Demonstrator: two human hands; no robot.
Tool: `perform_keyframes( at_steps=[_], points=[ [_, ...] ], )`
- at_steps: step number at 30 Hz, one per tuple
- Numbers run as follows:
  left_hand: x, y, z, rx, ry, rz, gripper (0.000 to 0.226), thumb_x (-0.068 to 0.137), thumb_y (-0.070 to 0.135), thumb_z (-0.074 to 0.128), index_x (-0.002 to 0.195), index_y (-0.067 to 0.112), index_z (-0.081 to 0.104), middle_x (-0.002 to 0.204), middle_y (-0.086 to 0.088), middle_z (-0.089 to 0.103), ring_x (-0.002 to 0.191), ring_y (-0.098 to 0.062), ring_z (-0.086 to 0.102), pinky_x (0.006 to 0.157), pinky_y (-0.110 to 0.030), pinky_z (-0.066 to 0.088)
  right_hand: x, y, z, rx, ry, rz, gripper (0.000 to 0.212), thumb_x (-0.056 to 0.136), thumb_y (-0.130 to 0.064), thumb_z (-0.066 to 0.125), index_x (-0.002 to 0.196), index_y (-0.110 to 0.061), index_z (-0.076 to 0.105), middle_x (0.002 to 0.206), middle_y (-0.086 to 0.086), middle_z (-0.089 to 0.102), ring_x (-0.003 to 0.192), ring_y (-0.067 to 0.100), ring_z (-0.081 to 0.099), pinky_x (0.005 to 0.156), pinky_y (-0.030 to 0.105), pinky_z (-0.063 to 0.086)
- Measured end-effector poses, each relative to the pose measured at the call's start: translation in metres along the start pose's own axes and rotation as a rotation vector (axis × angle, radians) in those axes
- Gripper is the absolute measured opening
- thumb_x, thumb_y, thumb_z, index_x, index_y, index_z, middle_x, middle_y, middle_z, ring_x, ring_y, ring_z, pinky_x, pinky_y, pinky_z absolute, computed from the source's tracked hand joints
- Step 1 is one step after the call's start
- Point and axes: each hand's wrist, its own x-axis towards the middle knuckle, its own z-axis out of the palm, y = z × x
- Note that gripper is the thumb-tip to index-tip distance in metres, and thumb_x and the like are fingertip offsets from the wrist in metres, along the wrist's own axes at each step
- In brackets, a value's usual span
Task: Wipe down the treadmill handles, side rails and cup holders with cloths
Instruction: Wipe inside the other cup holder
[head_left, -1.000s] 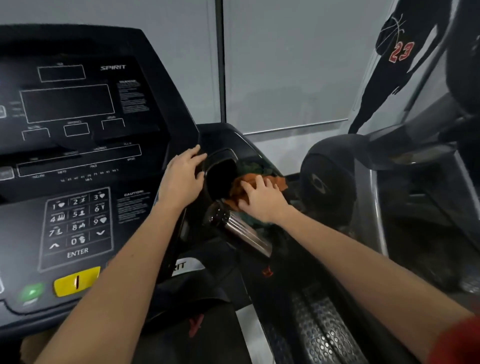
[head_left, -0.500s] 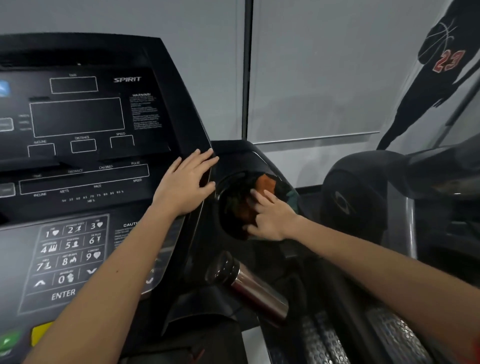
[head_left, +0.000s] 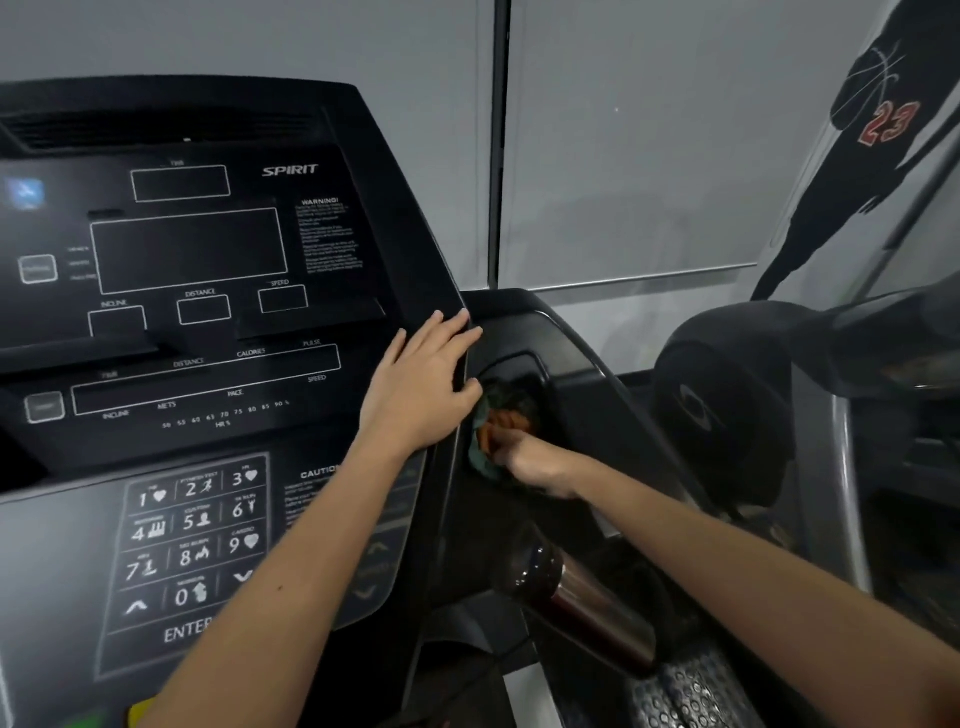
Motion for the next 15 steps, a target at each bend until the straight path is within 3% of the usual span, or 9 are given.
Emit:
perform_keyframes(
  at_steps=[1, 3, 5, 7, 9, 12, 15],
  points=[
    [0.000, 0.000, 0.001, -0.006, -0.001, 0.000, 0.058, 0.092, 0.034, 0.045, 0.146, 0.030, 0.025, 0.157, 0.014, 0.012, 0.144, -0.005, 0.001, 0.117, -0.033, -0.001, 0.005, 0.000, 0.001, -0.119, -0.020, 0.023, 0.038, 0.097, -0.002, 0.031, 0.133, -0.006, 0.042, 0.139, 0.009, 0.040, 0.131, 0.021, 0.034, 0.106, 0.022, 0.021],
    [0.000, -0.001, 0.001, -0.010, -0.002, 0.005, 0.058, 0.092, 0.035, 0.044, 0.146, 0.030, 0.024, 0.157, 0.013, 0.011, 0.144, -0.005, 0.001, 0.117, -0.033, -0.001, 0.008, 0.003, -0.001, -0.294, -0.087, 0.041, 0.042, 0.097, -0.006, 0.033, 0.139, -0.007, 0.037, 0.147, 0.011, 0.034, 0.137, 0.025, 0.028, 0.109, 0.025, 0.020],
    [0.000, -0.003, 0.002, -0.015, -0.002, 0.011, 0.058, 0.093, 0.035, 0.043, 0.146, 0.029, 0.023, 0.157, 0.013, 0.010, 0.145, -0.005, 0.000, 0.117, -0.034, -0.002, 0.001, 0.001, -0.006, -0.402, -0.163, 0.078, 0.039, 0.094, -0.004, 0.038, 0.132, -0.006, 0.046, 0.140, 0.013, 0.045, 0.127, 0.026, 0.042, 0.100, 0.024, 0.031],
    [0.000, -0.003, 0.003, -0.018, -0.005, 0.016, 0.057, 0.093, 0.034, 0.043, 0.146, 0.028, 0.023, 0.157, 0.012, 0.010, 0.145, -0.006, -0.001, 0.117, -0.034, -0.002, -0.009, -0.005, -0.015, -0.543, -0.250, 0.106, 0.037, 0.091, 0.000, 0.038, 0.126, -0.003, 0.047, 0.124, 0.015, 0.055, 0.105, 0.024, 0.053, 0.084, 0.016, 0.038],
    [0.000, -0.003, 0.003, -0.021, -0.006, 0.021, 0.057, 0.093, 0.034, 0.042, 0.147, 0.028, 0.023, 0.157, 0.012, 0.009, 0.145, -0.006, -0.001, 0.117, -0.034, -0.003, -0.016, -0.015, -0.023, -0.681, -0.332, 0.143, 0.032, 0.091, 0.000, 0.037, 0.121, -0.002, 0.048, 0.107, 0.013, 0.059, 0.083, 0.020, 0.052, 0.063, 0.011, 0.038],
    [0.000, -0.003, 0.003, -0.029, 0.000, 0.025, 0.058, 0.093, 0.033, 0.042, 0.147, 0.027, 0.022, 0.157, 0.011, 0.010, 0.145, -0.007, -0.001, 0.117, -0.035, -0.002, -0.015, -0.025, -0.027, -0.834, -0.379, 0.169, 0.036, 0.093, -0.009, 0.037, 0.128, -0.006, 0.046, 0.117, 0.011, 0.057, 0.086, 0.019, 0.049, 0.068, 0.021, 0.035],
    [0.000, -0.003, 0.004, -0.037, 0.005, 0.028, 0.058, 0.093, 0.033, 0.042, 0.147, 0.026, 0.022, 0.158, 0.011, 0.009, 0.145, -0.008, -0.001, 0.117, -0.036, -0.003, -0.011, -0.025, -0.025, -0.887, -0.434, 0.222, 0.036, 0.094, -0.006, 0.036, 0.129, -0.004, 0.043, 0.093, 0.000, 0.047, 0.066, 0.009, 0.038, 0.049, 0.012, 0.032]
  ],
)
